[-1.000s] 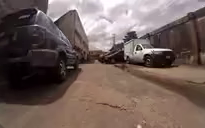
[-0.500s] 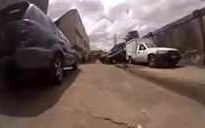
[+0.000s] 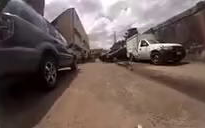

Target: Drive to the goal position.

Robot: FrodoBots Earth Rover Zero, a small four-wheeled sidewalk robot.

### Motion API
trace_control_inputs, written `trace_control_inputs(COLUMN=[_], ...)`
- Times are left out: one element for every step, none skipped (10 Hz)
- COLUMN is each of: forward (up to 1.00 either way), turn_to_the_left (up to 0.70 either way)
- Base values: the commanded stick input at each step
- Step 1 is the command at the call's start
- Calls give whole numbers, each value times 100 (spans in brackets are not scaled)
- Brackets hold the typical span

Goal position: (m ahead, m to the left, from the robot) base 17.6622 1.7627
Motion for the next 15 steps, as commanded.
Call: trace_control_inputs(forward=[85,85,85,85,85,85,85,85,85,85,85,85,85,85,85], turn_to_the_left=[0,0,0,0,0,0,0,0,0,0,0,0,0,0,0])
